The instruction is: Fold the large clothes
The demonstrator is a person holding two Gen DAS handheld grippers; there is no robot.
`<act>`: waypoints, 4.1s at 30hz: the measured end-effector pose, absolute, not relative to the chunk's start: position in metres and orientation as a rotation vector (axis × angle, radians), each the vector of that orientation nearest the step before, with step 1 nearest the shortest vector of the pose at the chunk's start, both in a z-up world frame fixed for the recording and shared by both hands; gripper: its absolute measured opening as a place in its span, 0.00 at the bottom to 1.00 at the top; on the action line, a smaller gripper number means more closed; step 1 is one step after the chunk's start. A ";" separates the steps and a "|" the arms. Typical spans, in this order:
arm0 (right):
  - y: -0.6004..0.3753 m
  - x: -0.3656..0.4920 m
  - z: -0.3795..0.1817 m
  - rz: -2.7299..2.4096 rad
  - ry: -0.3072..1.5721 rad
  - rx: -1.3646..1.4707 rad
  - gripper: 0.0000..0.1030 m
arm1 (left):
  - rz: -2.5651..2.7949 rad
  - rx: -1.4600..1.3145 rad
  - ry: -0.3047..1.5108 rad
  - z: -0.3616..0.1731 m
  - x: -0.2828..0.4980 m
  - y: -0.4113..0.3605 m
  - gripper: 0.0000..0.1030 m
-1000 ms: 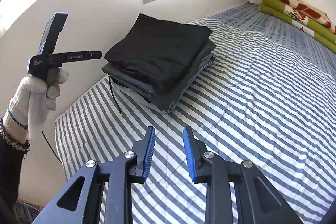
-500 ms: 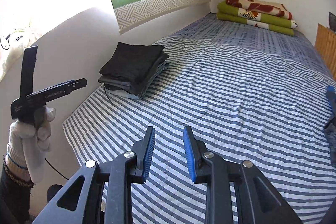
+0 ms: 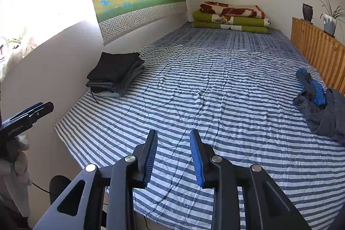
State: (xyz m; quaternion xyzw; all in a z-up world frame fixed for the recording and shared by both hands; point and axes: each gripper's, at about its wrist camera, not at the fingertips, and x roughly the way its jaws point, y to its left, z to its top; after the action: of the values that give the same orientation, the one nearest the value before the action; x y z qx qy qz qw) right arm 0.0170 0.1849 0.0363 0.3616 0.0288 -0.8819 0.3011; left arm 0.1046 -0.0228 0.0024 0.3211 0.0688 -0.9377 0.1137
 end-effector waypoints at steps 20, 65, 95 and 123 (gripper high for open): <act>0.213 0.077 0.022 -2.386 0.135 0.895 0.58 | -2.730 0.972 0.161 -0.019 0.128 -0.010 0.88; 0.199 0.081 0.000 -2.445 0.223 0.927 0.68 | -2.689 1.058 0.239 -0.064 0.120 -0.026 0.96; 0.205 0.077 -0.008 -2.446 0.211 0.955 0.68 | -2.696 1.087 0.227 -0.072 0.115 -0.016 0.96; 0.201 0.072 -0.018 -2.435 0.208 0.992 0.68 | -2.695 1.110 0.232 -0.079 0.107 -0.017 0.96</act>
State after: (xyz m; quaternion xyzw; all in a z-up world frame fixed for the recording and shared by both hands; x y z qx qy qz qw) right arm 0.0722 0.2013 -0.0177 0.3641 0.0765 -0.8941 0.2495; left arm 0.1070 -0.0174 -0.0786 0.3774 0.0788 -0.9162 0.1089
